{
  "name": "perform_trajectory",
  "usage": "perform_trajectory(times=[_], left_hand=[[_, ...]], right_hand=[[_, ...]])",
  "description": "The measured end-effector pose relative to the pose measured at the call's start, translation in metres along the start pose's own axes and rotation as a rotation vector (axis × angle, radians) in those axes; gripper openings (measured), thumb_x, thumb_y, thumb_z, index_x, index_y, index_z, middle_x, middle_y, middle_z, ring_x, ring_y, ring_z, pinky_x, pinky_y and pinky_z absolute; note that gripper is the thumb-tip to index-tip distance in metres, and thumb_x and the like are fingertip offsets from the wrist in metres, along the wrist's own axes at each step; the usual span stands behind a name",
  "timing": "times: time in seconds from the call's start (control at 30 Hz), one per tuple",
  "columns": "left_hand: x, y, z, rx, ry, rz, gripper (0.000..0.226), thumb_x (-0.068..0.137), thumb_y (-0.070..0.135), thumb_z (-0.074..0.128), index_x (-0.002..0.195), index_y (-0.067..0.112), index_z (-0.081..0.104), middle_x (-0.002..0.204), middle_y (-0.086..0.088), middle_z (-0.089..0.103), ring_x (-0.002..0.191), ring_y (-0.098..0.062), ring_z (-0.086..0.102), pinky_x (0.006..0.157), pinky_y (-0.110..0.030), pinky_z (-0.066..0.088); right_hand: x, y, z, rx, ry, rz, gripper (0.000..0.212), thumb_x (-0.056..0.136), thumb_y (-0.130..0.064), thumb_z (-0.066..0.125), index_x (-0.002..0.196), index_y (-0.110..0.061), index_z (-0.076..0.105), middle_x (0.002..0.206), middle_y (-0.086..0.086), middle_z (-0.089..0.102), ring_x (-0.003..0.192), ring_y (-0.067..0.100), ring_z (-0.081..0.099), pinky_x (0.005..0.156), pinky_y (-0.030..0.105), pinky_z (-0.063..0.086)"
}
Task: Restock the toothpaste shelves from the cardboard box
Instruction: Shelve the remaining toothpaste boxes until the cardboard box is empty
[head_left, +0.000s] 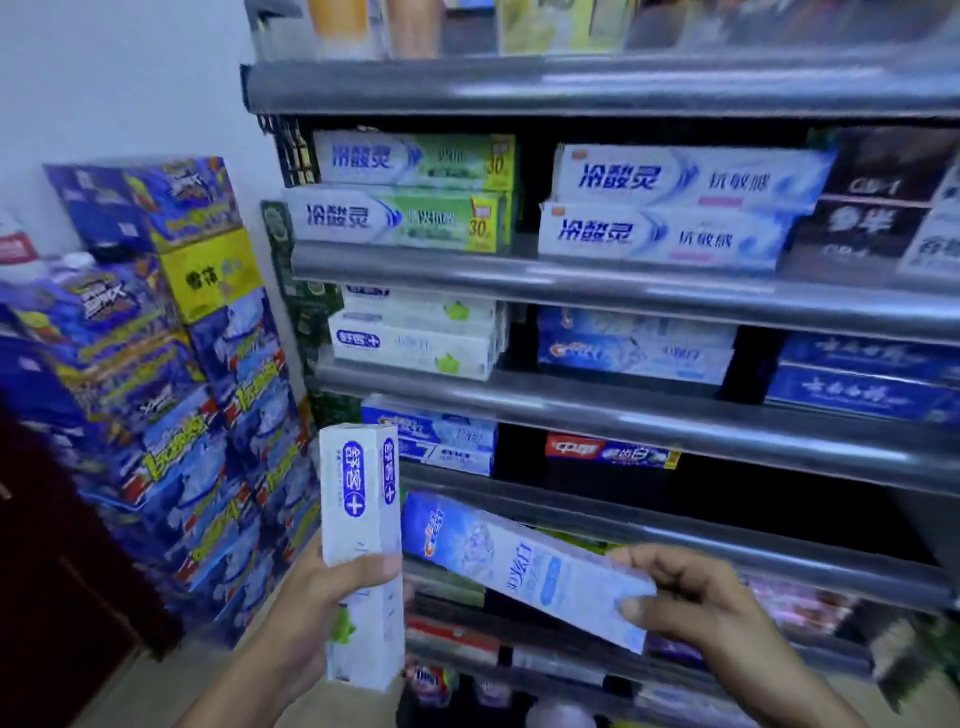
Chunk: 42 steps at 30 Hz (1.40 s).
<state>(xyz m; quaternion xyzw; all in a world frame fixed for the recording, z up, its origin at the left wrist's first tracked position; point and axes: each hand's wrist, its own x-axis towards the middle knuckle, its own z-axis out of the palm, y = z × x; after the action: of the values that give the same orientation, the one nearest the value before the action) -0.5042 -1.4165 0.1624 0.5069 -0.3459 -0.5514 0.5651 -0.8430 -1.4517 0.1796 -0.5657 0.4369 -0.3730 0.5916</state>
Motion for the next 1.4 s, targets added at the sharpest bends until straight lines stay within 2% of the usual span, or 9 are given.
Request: perform_trajectory(times=[0.17,0.33,0.5,0.73,0.9,1.1,1.2,1.3,1.4], left_hand=[[0.014,0.03,-0.012,-0.028,0.01,0.07,0.079,0.035,0.032,0.092,0.112,0.027,0.073,0.109,-0.007,0.078,0.096,-0.035,0.074,0.088,-0.051,0.054],[0.03,0.057,-0.008,-0.013,-0.057,0.174,0.084,0.039,0.031,0.09,0.12,0.022,0.068,0.106,-0.011,0.077,0.088,-0.036,0.075,0.068,-0.041,0.062],[0.047,0.071,0.016,-0.004,-0.158,0.214,0.06,0.041,0.031,0.09,0.099,0.026,0.08,0.101,-0.012,0.078,0.084,-0.036,0.075,0.066,-0.039,0.062],[0.064,0.07,0.068,0.045,-0.229,0.231,0.068,0.039,0.031,0.091,0.103,0.014,0.076,0.096,-0.013,0.078,0.081,-0.031,0.075,0.065,-0.034,0.061],[0.077,0.06,0.106,0.146,-0.246,0.249,0.07,0.04,0.032,0.092,0.103,0.01,0.073,0.093,-0.013,0.078,0.077,-0.029,0.075,0.063,-0.035,0.062],[0.089,0.051,0.132,0.324,-0.266,0.358,0.065,0.048,0.042,0.092,0.109,0.032,0.07,0.099,0.006,0.079,0.087,-0.019,0.075,0.067,-0.024,0.058],[0.091,0.052,0.142,0.375,-0.291,0.405,0.065,0.054,0.043,0.092,0.111,0.054,0.064,0.105,0.018,0.075,0.092,-0.006,0.073,0.066,-0.018,0.057],[0.097,0.056,0.15,0.417,-0.298,0.419,0.068,0.059,0.04,0.091,0.116,0.06,0.059,0.106,0.021,0.074,0.091,-0.005,0.072,0.068,-0.022,0.059],[0.108,0.059,0.153,0.489,-0.28,0.417,0.066,0.061,0.038,0.089,0.114,0.06,0.058,0.103,0.022,0.073,0.087,-0.003,0.072,0.074,-0.032,0.062]], right_hand=[[0.016,-0.022,0.02,0.004,0.08,-0.114,0.043,0.059,-0.011,0.086,0.101,-0.012,0.08,0.101,0.015,0.077,0.086,0.023,0.074,0.069,0.028,0.06],[0.029,-0.037,0.027,-0.017,0.225,-0.227,0.048,0.062,-0.02,0.086,0.109,-0.014,0.077,0.097,0.027,0.072,0.086,0.03,0.069,0.075,0.046,0.058],[0.033,-0.054,0.007,0.062,0.445,-0.342,0.053,0.059,-0.021,0.087,0.11,-0.014,0.072,0.076,0.001,0.072,0.071,0.015,0.069,0.063,0.02,0.055],[0.029,-0.073,-0.027,-0.019,0.607,-0.424,0.046,0.071,-0.018,0.086,0.115,-0.019,0.073,0.108,0.003,0.075,0.093,0.024,0.075,0.082,0.034,0.06],[0.04,-0.082,-0.057,-0.094,0.658,-0.483,0.04,0.082,-0.004,0.079,0.118,-0.018,0.069,0.094,-0.007,0.076,0.087,0.001,0.071,0.07,0.012,0.055],[0.057,-0.083,-0.087,-0.243,0.762,-0.523,0.043,0.087,-0.01,0.077,0.127,-0.024,0.065,0.108,-0.013,0.07,0.09,-0.013,0.063,0.072,0.006,0.05],[0.064,-0.079,-0.095,-0.314,0.775,-0.532,0.045,0.087,-0.014,0.078,0.125,-0.033,0.065,0.113,-0.016,0.068,0.099,-0.002,0.062,0.081,0.016,0.049],[0.072,-0.077,-0.096,-0.417,0.834,-0.519,0.038,0.086,-0.023,0.079,0.116,-0.044,0.068,0.101,-0.016,0.07,0.087,0.01,0.064,0.074,0.023,0.051],[0.082,-0.078,-0.096,-0.613,0.894,-0.47,0.034,0.089,-0.031,0.074,0.122,-0.033,0.069,0.091,-0.005,0.07,0.079,0.018,0.063,0.068,0.029,0.048]])
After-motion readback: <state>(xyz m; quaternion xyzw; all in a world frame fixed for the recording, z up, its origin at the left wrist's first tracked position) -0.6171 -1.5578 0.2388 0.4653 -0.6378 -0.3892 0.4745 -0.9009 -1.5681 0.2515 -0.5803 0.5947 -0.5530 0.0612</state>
